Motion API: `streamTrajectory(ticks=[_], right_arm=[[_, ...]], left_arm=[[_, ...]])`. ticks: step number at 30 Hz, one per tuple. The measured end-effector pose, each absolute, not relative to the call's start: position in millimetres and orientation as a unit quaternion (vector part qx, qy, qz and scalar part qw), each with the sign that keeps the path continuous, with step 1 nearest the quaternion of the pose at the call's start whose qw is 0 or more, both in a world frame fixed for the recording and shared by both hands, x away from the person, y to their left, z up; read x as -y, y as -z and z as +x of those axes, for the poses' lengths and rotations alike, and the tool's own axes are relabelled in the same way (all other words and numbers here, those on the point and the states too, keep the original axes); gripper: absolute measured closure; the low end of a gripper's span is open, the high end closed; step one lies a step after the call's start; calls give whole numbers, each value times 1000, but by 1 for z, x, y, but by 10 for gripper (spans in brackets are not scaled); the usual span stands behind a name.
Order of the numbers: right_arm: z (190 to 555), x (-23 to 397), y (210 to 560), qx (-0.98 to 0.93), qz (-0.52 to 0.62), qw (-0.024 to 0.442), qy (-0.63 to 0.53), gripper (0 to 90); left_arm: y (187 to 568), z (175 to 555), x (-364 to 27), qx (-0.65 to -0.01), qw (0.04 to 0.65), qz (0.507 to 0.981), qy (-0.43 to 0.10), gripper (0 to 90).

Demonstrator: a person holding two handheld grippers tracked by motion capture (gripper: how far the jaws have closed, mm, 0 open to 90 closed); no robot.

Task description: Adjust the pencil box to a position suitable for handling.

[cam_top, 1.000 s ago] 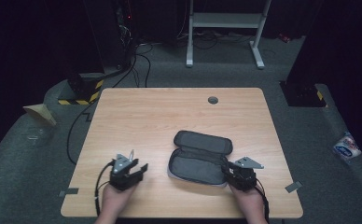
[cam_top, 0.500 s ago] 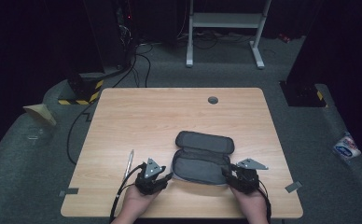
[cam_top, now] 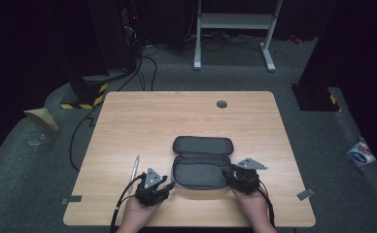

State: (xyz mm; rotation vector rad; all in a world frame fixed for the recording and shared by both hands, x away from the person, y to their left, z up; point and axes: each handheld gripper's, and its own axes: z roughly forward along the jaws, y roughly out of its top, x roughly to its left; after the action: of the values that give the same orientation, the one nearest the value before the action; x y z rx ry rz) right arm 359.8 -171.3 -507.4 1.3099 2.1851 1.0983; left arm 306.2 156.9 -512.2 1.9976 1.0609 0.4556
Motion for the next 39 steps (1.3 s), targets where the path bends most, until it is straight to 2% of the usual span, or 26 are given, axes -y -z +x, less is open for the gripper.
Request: streamTrajectory(ticks=[19, 39], right_arm=[[381, 162, 512, -776, 447, 169, -412, 523], [372, 161, 504, -773, 438, 172, -426, 502]], left_arm=[[517, 313, -172, -452, 416, 770, -173, 594], [513, 308, -182, -460, 420, 759, -188, 585]])
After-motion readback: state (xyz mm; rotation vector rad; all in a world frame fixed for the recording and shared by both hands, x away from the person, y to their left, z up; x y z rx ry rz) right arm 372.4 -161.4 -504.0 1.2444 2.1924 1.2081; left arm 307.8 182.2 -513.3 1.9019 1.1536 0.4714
